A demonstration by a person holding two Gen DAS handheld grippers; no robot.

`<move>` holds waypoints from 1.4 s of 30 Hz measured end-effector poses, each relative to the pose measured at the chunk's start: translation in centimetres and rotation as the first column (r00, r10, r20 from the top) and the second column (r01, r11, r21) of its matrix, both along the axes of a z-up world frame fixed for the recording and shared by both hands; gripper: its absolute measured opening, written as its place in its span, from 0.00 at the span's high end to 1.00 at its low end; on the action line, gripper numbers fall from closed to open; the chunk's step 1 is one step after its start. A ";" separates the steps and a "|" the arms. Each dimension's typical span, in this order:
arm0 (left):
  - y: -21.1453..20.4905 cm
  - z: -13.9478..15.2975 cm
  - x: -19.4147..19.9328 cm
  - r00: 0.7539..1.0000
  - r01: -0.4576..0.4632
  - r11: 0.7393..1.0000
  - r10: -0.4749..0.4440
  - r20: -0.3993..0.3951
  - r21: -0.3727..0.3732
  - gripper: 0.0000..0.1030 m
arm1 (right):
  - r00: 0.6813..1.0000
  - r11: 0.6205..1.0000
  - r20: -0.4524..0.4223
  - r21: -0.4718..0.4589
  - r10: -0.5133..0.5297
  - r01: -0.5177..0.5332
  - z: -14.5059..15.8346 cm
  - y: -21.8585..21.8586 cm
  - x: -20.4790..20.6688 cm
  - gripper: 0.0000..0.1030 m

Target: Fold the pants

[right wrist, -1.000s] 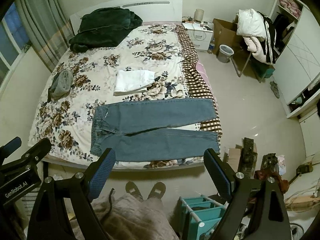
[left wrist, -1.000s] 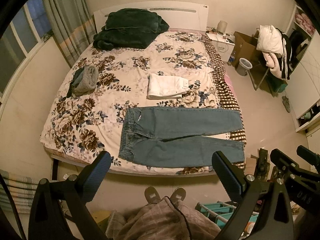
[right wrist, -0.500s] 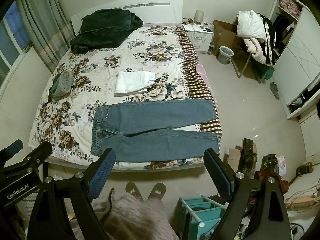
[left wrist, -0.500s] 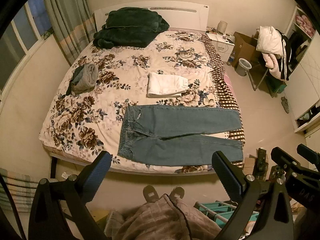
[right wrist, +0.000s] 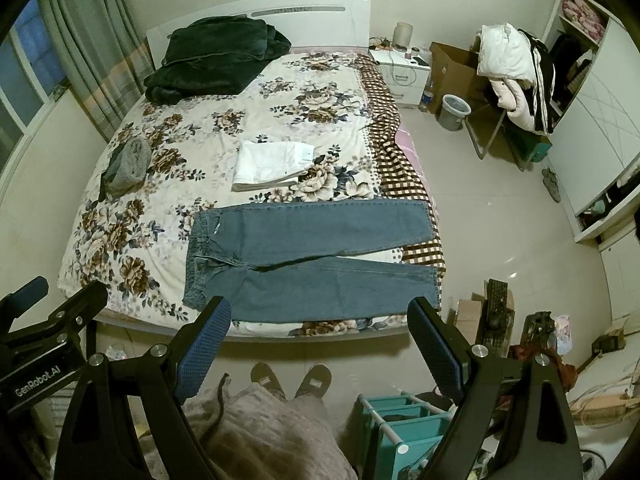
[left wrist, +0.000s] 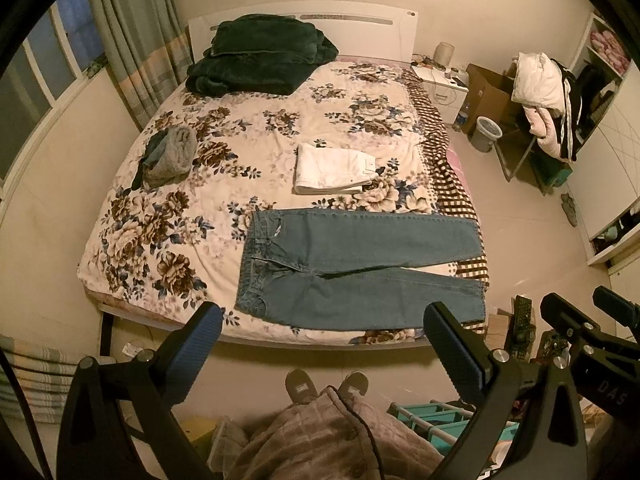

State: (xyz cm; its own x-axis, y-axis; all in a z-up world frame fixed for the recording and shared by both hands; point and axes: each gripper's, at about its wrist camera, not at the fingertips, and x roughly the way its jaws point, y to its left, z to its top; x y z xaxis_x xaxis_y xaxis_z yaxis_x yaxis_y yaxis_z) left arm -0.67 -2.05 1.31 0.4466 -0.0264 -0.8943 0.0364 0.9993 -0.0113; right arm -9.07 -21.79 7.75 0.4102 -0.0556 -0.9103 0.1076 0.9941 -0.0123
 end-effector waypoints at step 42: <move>-0.2 -15.7 17.3 0.998 -0.057 0.998 0.057 -0.029 0.031 0.00 | 0.986 0.986 -0.001 0.015 -0.165 0.165 -18.8 -4.1 20.5 0.11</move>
